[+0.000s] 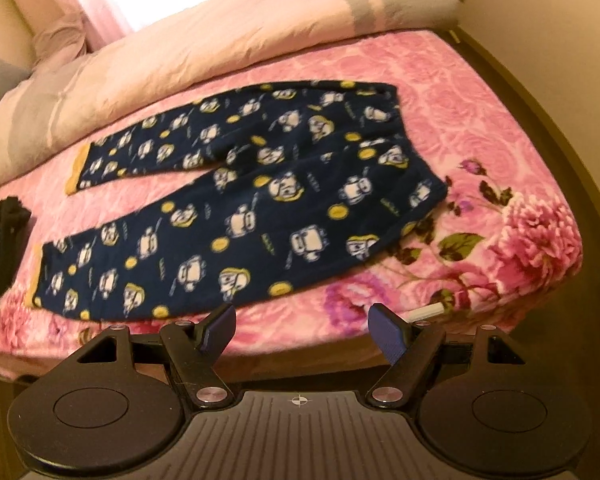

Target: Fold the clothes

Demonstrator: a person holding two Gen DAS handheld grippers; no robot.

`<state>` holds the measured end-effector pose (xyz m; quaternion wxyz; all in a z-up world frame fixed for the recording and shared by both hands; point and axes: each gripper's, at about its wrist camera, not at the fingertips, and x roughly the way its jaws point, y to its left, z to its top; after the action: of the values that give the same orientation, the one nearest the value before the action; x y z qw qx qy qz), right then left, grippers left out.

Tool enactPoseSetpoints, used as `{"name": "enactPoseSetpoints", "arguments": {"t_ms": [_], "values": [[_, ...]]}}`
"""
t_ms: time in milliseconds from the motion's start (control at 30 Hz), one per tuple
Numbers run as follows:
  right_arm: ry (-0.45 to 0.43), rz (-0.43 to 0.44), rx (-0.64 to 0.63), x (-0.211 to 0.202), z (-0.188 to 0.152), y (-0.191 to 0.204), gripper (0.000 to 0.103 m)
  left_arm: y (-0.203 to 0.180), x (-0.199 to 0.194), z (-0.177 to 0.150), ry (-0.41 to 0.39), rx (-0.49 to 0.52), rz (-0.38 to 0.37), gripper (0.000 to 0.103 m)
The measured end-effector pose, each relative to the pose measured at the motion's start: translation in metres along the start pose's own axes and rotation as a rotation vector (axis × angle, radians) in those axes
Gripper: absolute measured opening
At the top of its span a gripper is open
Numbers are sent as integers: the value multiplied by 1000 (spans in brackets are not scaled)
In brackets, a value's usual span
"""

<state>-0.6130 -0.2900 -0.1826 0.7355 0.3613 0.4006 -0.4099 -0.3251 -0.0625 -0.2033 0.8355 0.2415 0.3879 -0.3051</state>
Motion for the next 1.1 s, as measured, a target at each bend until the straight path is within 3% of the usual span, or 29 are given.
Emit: {"name": "enactPoseSetpoints", "arguments": {"t_ms": [467,1100], "values": [[48,13,-82,6,-12,14,76,-15,-4,-15,15,28,-30,62],[30,33,-130,4,-5,14,76,-40,-1,-10,24,55,-30,63]]}}
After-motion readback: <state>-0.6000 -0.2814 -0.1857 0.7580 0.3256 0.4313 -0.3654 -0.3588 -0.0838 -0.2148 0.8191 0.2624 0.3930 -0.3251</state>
